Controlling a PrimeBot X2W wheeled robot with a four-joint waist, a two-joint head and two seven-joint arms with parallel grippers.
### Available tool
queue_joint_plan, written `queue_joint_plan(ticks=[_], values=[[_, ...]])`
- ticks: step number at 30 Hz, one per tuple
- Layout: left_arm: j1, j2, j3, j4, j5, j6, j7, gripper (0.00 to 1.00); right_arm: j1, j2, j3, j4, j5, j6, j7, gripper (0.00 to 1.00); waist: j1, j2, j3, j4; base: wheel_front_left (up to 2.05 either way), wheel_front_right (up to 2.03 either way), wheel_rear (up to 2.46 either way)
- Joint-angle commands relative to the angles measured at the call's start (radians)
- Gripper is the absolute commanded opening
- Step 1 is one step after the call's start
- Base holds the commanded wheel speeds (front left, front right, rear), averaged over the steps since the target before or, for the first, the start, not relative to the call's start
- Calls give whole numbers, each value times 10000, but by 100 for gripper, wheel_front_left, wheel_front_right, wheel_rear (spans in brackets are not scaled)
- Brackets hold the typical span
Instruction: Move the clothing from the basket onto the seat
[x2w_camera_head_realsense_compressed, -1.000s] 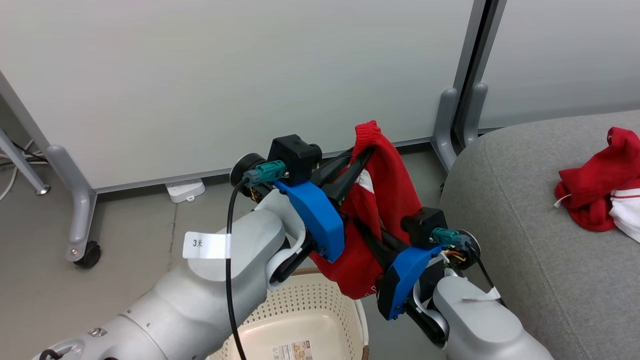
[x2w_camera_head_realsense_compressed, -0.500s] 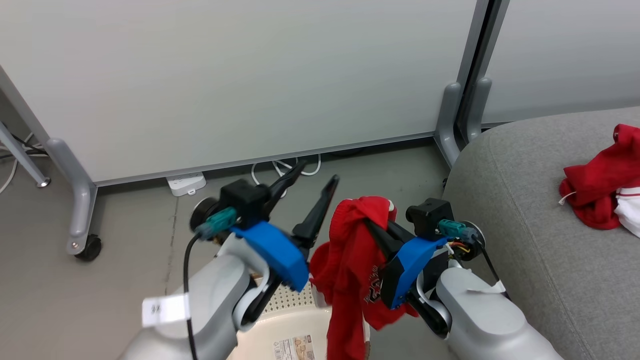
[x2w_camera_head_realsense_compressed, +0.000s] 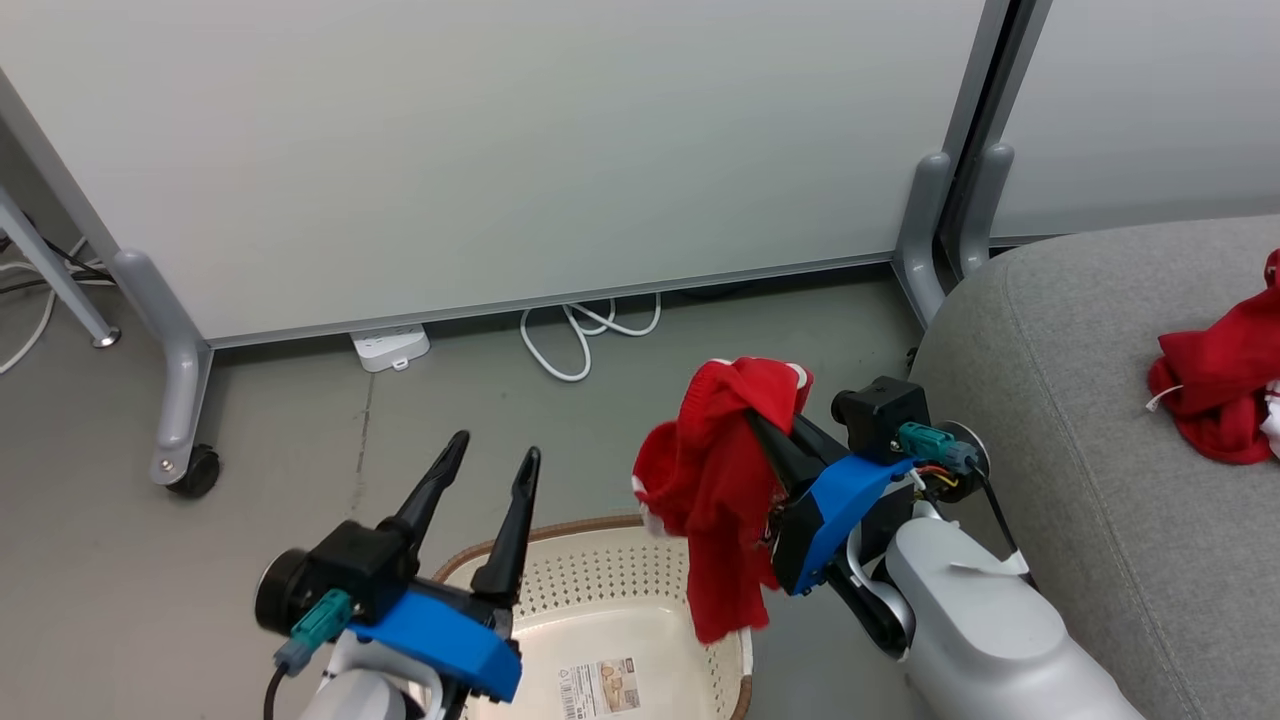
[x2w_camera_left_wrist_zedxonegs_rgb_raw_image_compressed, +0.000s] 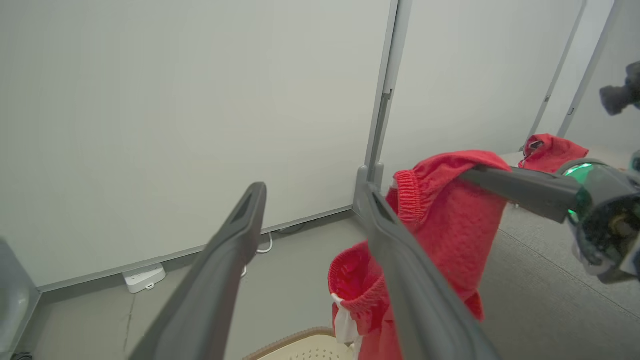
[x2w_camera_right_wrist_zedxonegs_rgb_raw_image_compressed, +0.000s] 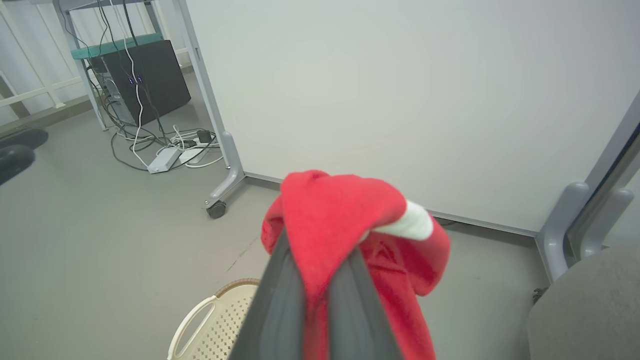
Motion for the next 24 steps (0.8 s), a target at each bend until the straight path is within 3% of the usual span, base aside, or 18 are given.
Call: queue_joint_plan(ticks=[1, 12, 24], values=[[342, -120, 338, -119, 175, -76, -43, 100, 118, 9, -80, -98, -47, 1, -25, 0, 0, 0, -21, 22, 0, 0, 0], [1647, -747, 2065, -381, 1140, -514, -43, 100, 444, 9, -312, -377, -194, 1, 163, 0, 0, 0, -158, 26, 0, 0, 0], [1773, -1109, 2582, -305, 1595, -702, -44, 100, 547, 9, -488, -665, -321, 1, 314, 0, 0, 0, -123, -119, 0, 0, 0]])
